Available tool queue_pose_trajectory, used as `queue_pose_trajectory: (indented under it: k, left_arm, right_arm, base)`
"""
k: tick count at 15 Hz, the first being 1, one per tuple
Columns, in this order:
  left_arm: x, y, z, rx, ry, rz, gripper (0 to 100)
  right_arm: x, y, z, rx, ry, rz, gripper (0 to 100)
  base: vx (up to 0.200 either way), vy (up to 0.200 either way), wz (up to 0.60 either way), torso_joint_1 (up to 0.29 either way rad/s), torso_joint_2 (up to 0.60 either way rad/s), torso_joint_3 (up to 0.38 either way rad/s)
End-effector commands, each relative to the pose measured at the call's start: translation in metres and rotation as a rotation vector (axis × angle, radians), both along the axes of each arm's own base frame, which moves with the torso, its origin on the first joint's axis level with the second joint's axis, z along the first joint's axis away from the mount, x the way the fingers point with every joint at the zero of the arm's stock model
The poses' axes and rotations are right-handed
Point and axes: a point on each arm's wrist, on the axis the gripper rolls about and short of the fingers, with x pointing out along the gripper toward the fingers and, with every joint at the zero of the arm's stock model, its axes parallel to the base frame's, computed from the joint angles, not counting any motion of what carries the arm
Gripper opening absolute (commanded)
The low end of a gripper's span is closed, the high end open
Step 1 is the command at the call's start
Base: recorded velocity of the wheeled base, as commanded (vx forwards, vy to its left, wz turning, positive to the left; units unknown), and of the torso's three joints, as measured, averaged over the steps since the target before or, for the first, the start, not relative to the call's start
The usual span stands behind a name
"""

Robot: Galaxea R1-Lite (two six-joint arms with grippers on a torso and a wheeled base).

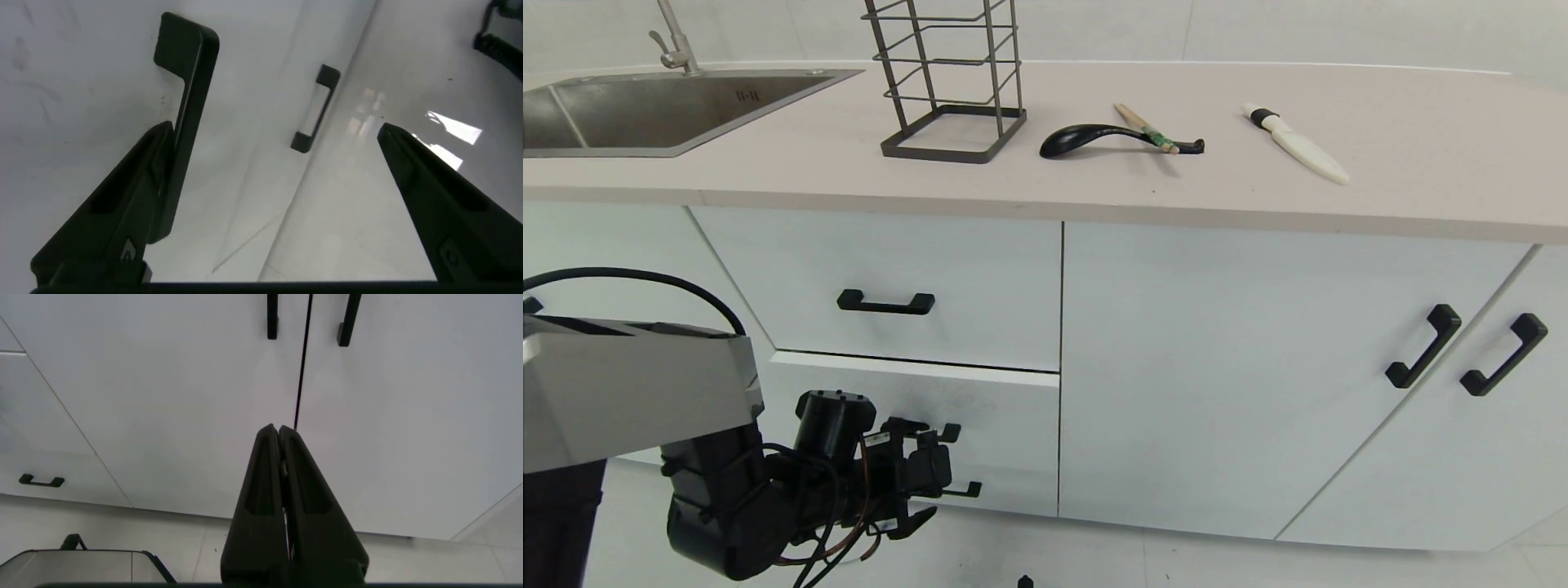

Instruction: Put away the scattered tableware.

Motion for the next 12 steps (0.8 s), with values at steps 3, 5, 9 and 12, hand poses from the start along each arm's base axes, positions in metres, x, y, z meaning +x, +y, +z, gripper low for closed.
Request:
queue_pose_trajectory:
  k: [3, 5, 9, 12]
  left_arm:
    - [-0.007, 0.002, 0.009, -0.007, -0.015, 0.005, 100]
    - [-0.010, 0.003, 0.014, -0.010, -0.024, 0.005, 100]
    - [-0.033, 0.010, 0.031, -0.027, -0.026, 0.018, 100]
    - [-0.057, 0.017, 0.051, -0.064, -0.042, 0.045, 100]
  right_arm:
    - [0.000, 0.000, 0.000, 0.000, 0.001, 0.001, 0]
    - [0.000, 0.000, 0.000, -0.001, 0.001, 0.001, 0]
    - [0.000, 0.000, 0.000, 0.000, 0.001, 0.001, 0]
    - [0.000, 0.000, 0.000, -0.001, 0.001, 0.001, 0]
  base:
    - [0.000, 0.000, 0.00, 0.000, 0.00, 0.000]
    - [0.000, 0.000, 0.00, 0.000, 0.00, 0.000]
    - [0.000, 0.000, 0.00, 0.000, 0.00, 0.000]
    - [0.000, 0.000, 0.00, 0.000, 0.00, 0.000]
